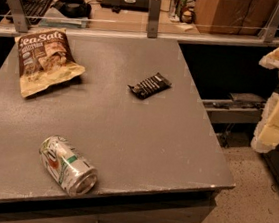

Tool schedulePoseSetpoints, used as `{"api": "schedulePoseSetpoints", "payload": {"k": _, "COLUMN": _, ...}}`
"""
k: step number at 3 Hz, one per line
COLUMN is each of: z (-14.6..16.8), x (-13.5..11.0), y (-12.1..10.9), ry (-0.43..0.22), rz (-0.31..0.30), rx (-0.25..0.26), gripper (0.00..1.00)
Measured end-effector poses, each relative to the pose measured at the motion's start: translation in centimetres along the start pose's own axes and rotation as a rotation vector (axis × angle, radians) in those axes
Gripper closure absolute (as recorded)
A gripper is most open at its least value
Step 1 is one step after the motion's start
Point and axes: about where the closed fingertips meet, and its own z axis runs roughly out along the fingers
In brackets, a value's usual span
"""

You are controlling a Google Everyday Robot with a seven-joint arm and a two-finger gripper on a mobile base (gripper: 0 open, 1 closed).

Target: Pick rxbar chocolate

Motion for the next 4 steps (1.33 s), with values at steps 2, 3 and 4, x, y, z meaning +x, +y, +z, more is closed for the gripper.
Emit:
{"api": "schedulePoseSetpoints", "payload": {"k": 2, "z": 2.0, "x": -2.1, "y": -1.5, "ry": -0.049, "rz": -0.035, "rx": -0.031, "gripper": 0.0}}
{"api": "schedulePoseSetpoints", "payload": {"k": 3, "z": 6.5, "x": -6.4, "y": -4.2, "ry": -0.138, "rz": -0.1, "rx": -0.1, "gripper": 0.0}}
{"api": "schedulePoseSetpoints", "payload": {"k": 4, "z": 10.0, "x": -10.2, "y": -6.3, "ry": -0.224, "rz": -0.152, "rx": -0.143, "gripper": 0.0}}
